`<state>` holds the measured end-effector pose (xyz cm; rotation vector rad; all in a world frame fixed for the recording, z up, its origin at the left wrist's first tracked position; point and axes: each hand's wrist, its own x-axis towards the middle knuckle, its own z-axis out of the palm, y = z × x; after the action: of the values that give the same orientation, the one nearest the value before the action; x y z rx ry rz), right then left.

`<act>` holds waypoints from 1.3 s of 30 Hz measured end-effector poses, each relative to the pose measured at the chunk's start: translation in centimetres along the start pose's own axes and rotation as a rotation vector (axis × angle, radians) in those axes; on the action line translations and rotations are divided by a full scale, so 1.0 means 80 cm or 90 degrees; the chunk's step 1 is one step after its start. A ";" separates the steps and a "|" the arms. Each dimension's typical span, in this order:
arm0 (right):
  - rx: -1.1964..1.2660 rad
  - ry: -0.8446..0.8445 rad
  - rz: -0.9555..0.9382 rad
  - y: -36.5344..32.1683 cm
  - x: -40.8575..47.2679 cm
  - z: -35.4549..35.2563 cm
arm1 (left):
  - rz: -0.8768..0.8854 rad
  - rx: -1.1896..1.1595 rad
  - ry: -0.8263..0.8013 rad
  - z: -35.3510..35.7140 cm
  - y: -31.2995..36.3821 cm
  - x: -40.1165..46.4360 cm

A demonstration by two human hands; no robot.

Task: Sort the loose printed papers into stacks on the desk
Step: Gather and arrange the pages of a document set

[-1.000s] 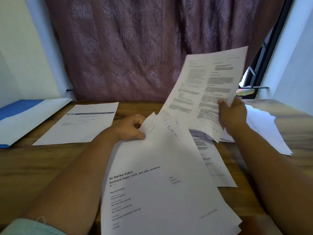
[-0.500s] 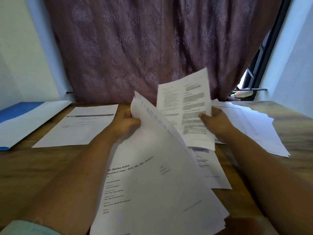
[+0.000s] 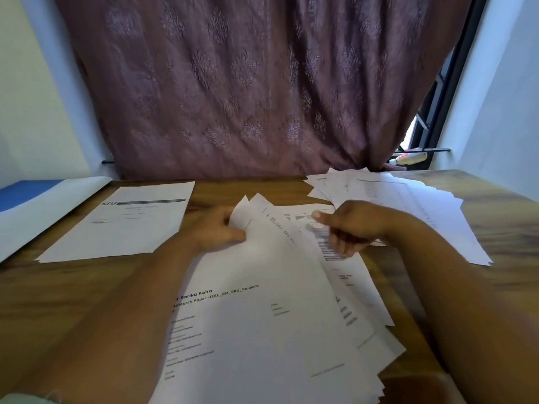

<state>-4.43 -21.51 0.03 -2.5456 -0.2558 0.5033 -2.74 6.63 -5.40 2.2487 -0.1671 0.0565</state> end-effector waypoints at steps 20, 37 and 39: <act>-0.211 0.202 0.047 -0.021 0.011 0.045 | -0.022 0.003 0.030 -0.012 -0.008 0.002; 0.462 0.231 -0.031 0.013 0.043 0.020 | 0.021 -0.032 0.101 -0.015 -0.008 0.004; 0.502 0.210 -0.024 0.014 0.043 0.019 | 0.031 -0.041 0.096 -0.016 -0.008 0.004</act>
<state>-1.77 -20.79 -2.79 -1.8040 0.0224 0.1158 -2.31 7.95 -5.04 2.1654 -0.1411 0.2432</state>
